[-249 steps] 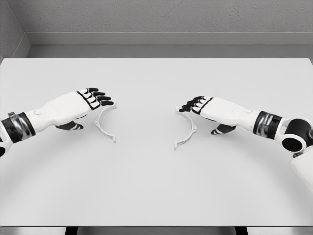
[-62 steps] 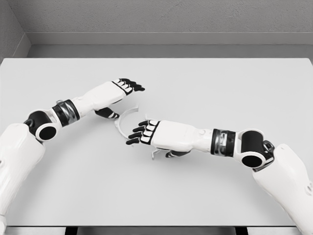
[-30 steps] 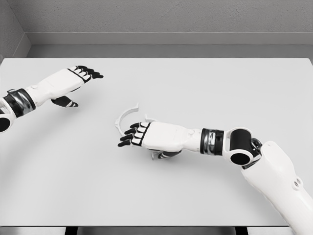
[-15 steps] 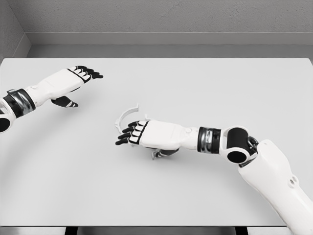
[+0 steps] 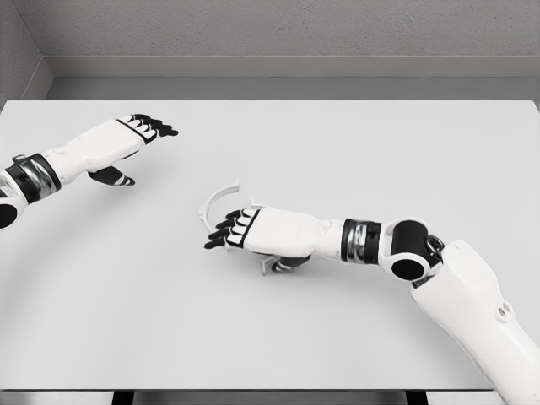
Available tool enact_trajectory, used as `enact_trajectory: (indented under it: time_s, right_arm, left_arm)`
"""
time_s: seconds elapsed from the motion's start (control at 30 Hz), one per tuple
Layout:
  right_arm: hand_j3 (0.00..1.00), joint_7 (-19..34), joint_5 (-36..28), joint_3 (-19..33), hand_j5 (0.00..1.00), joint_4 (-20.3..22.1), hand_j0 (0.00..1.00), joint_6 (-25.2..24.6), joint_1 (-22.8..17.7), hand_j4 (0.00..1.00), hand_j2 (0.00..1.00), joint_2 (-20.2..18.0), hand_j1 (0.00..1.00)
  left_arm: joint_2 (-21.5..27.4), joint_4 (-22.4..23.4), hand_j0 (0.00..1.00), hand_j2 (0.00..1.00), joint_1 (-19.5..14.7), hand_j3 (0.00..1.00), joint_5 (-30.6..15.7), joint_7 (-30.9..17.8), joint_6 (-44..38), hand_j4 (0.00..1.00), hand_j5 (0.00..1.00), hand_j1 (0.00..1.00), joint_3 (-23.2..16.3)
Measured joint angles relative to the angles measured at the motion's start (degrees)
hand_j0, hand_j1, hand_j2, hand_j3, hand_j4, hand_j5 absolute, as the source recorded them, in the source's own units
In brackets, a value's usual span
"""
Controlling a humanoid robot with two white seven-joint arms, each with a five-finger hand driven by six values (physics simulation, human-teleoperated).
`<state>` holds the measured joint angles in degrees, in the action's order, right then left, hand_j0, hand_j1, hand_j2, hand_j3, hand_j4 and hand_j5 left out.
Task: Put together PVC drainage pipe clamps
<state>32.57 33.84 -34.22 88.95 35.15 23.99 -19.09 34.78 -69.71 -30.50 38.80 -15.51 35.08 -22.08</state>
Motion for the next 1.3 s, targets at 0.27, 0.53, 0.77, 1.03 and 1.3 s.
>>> enact_trajectory:
  time_s: [0.27, 0.53, 0.77, 1.03, 1.3]
  right_arm:
    - [1.00, 0.0, 0.0, -0.5, 1.00, -1.1, 1.00, 0.0, 0.2, 1.00, 1.00, 0.3, 1.00]
    - [1.00, 0.0, 0.1, -0.8, 1.00, -1.4, 1.00, 0.0, 0.9, 1.00, 1.00, 1.0, 1.00]
    - [1.00, 0.0, 0.1, -1.0, 1.00, -2.1, 1.00, 0.0, 1.8, 1.00, 1.00, 1.5, 1.00]
    - [1.00, 0.0, 0.1, -1.6, 1.00, -3.6, 1.00, 0.0, 2.7, 1.00, 1.00, 2.4, 1.00]
    - [1.00, 0.0, 0.1, -2.1, 1.00, -4.7, 1.00, 0.0, 4.0, 1.00, 1.00, 3.1, 1.00]
  left_arm:
    - [0.0, -0.1, 1.00, 1.00, -0.1, 1.00, 0.0, 0.0, 0.0, 1.00, 1.00, 1.00, 0.0]
    - [0.0, -0.9, 1.00, 1.00, -0.2, 1.00, 0.0, 0.0, 0.0, 1.00, 1.00, 1.00, 0.0]
    - [0.1, -0.9, 1.00, 1.00, -0.2, 1.00, -0.1, 0.0, 0.0, 1.00, 1.00, 1.00, 0.0]
    - [2.2, -1.0, 1.00, 1.00, 0.0, 1.00, -1.2, 0.0, 0.0, 1.00, 1.00, 1.00, 0.0]
    - [2.6, -0.9, 1.00, 1.00, 0.0, 1.00, -1.8, 0.0, 0.0, 1.00, 1.00, 1.00, 0.0]
